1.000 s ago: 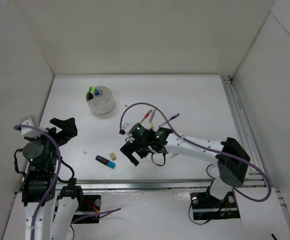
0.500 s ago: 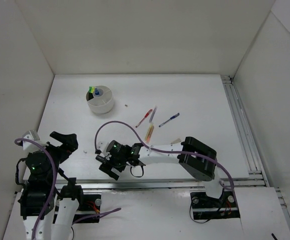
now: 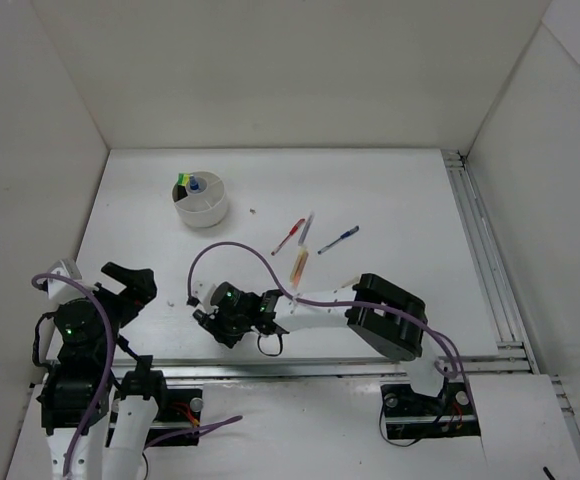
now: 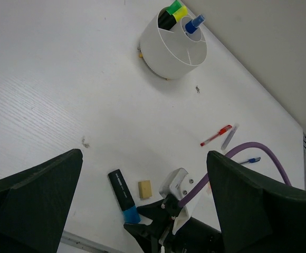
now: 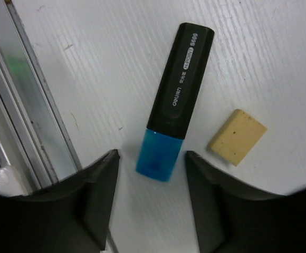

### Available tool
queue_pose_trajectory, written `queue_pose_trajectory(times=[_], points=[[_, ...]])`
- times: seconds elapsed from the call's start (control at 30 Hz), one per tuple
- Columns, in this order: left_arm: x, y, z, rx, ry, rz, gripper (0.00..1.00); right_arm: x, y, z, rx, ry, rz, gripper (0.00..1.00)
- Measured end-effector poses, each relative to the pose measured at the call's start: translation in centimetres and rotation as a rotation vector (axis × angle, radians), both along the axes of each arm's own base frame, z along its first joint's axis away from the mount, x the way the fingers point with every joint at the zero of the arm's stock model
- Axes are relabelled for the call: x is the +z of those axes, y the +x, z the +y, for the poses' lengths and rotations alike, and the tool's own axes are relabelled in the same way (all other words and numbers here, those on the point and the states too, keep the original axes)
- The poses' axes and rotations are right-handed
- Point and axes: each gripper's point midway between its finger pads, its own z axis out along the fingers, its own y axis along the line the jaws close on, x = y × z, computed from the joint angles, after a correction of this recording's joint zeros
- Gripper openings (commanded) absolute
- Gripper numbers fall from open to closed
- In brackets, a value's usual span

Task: Sort the stationery into containers
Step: Pick up the pen from the center of the board.

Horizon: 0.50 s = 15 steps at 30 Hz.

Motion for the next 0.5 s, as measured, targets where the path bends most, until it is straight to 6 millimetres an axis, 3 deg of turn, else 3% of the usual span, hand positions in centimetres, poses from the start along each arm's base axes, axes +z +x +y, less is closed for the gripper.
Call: queue_pose_trajectory(times=[0.03,0.2,0.5], points=[[-0.1,0.1,0.0,0.000,0.000,0.004,1.00,-0.1,0.1,-0.1,-0.003,-0.001,-0.010,0.24],[-0.7,0.6,0.0,-0.001,-0.001,0.031,1.00,-0.3,-0.2,-1.6,-0.037,-0.014,-0.028,0.14],[-1.2,1.9,-1.1,-0.069,-0.011,0.038,1.00,0.1,0.0,-5.0,-0.117,-0.072,-0.047,0.03]])
